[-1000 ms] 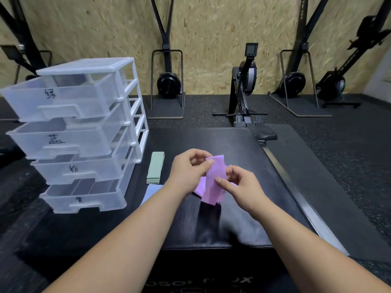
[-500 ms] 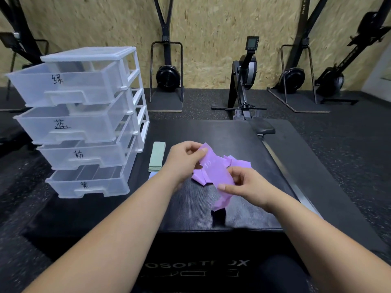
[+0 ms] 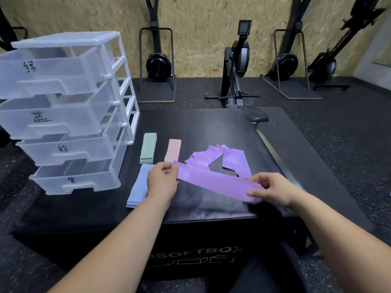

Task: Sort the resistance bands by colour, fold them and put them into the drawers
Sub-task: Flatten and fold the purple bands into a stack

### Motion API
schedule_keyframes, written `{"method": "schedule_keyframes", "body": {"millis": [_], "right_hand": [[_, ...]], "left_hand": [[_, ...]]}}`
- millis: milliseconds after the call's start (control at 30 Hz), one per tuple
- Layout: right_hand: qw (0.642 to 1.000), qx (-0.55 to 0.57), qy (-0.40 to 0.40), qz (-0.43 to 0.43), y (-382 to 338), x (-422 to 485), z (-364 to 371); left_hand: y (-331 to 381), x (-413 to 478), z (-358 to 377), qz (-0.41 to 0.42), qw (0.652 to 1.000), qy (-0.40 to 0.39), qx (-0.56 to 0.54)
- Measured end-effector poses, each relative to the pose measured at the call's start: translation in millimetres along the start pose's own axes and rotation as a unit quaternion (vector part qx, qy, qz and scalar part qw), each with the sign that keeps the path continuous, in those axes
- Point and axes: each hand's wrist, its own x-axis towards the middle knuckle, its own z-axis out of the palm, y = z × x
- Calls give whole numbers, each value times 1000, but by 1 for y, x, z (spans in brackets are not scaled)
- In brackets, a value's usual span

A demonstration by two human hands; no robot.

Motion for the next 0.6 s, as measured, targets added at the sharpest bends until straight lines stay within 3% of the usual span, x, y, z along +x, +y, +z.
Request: {"method": "schedule_keyframes", "body": {"millis": [133,267,467,600], "right_hand": [[997,1,72,35,21,3,4],[992,38,100,63,30,1,16],[994,7,93,50,33,-5,17],[986,-21,162,44,35,-2,15]], "left_hand": [[-31,-7,2,-21,996,-6,85],[-49,-13,1,9,979,-24,202],[-51,-9,3,29,972,-39,232],[-53,-6,-1,28,971,-9,236]]}}
